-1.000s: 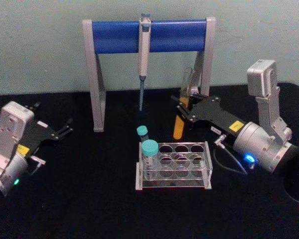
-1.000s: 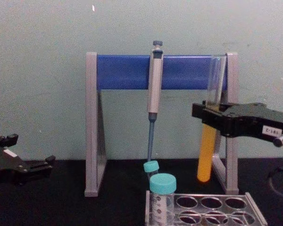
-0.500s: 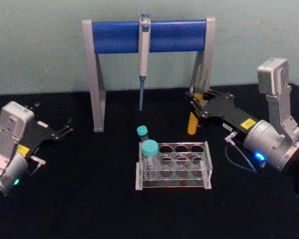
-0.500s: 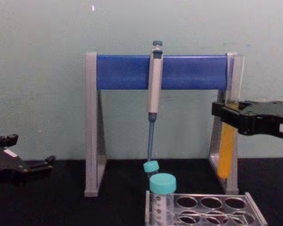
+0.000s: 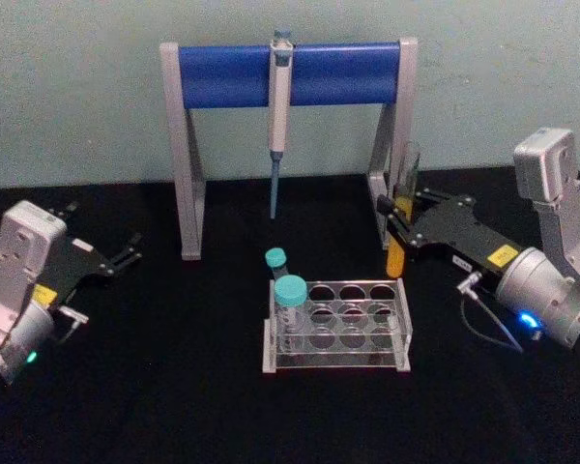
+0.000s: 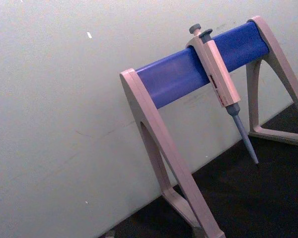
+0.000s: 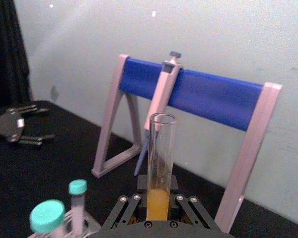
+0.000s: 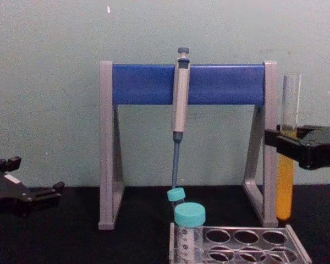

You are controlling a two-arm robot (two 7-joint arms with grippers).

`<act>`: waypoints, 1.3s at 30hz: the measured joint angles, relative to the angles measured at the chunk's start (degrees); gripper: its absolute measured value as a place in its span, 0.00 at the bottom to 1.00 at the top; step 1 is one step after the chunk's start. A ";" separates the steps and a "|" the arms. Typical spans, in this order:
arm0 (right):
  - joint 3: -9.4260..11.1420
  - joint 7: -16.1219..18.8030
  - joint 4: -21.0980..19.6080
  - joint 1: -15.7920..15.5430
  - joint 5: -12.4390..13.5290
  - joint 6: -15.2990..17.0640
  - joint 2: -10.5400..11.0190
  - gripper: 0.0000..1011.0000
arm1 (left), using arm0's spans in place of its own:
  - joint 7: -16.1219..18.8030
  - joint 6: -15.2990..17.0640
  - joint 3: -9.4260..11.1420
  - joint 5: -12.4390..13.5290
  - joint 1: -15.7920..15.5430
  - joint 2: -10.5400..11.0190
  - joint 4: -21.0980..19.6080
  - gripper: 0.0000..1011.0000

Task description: Pick up the test tube from the test tube rack, shake it, then place it back into the test tube rack.

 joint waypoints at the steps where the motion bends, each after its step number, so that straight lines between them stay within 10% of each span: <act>1: 0.03 0.22 -0.25 -0.22 0.00 0.10 0.21 0.23 | 0.00 0.00 0.00 0.00 0.00 0.00 0.00 0.99; 20: -3.82 6.36 -0.21 1.42 4.80 1.60 0.36 0.23 | 0.00 0.00 0.00 0.00 0.00 0.00 0.00 0.99; 39: -3.66 0.12 3.90 4.11 2.36 -1.41 -3.44 0.23 | 0.00 0.00 0.00 0.00 0.00 0.00 0.00 0.99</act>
